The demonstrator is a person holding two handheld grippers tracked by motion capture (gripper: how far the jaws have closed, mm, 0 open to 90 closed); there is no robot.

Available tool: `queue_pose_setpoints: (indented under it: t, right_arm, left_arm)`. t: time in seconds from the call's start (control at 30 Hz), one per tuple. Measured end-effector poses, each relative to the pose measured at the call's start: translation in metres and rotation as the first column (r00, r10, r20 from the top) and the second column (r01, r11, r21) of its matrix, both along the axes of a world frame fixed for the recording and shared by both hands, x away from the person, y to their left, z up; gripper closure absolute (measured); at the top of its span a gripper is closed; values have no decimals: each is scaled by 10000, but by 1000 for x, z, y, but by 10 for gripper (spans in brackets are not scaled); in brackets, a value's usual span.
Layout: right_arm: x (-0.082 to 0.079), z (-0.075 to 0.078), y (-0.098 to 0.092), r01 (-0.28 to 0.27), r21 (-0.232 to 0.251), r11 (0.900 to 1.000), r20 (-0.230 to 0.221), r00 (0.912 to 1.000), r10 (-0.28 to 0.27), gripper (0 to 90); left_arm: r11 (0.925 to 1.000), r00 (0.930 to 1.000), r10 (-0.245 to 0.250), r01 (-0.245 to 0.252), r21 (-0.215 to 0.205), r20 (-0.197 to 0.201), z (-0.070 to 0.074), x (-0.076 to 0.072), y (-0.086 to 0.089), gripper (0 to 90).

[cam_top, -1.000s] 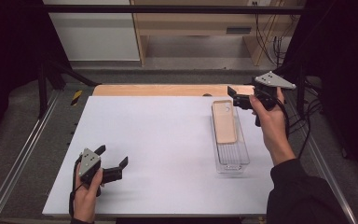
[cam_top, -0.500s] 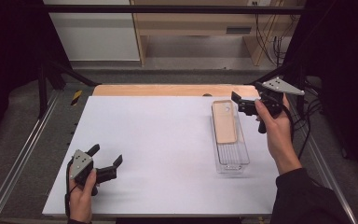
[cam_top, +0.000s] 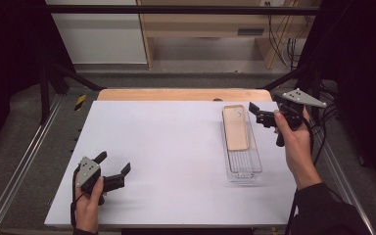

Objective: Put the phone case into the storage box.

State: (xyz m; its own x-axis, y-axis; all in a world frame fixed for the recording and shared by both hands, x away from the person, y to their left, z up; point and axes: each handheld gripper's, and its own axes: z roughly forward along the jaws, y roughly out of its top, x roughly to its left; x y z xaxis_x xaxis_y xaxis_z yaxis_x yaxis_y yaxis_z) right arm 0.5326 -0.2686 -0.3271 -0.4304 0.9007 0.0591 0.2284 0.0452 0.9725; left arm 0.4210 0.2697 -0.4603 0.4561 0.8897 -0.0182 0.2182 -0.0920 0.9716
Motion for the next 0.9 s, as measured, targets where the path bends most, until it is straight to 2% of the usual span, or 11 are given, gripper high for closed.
queue_pose_setpoints:
  t: [0.27,0.9]
  right_arm:
    - [-3,-6,-10,127,105,9999,-103,9999,-126,22]
    - [-26,-24,-31,144,146,9998,-115,9998,-142,25]
  left_arm:
    - [10000,10000,-52,52,6,4,0,0,-1,27]
    - [9999,9999,-156,156,58,35,0,0,-1,26]
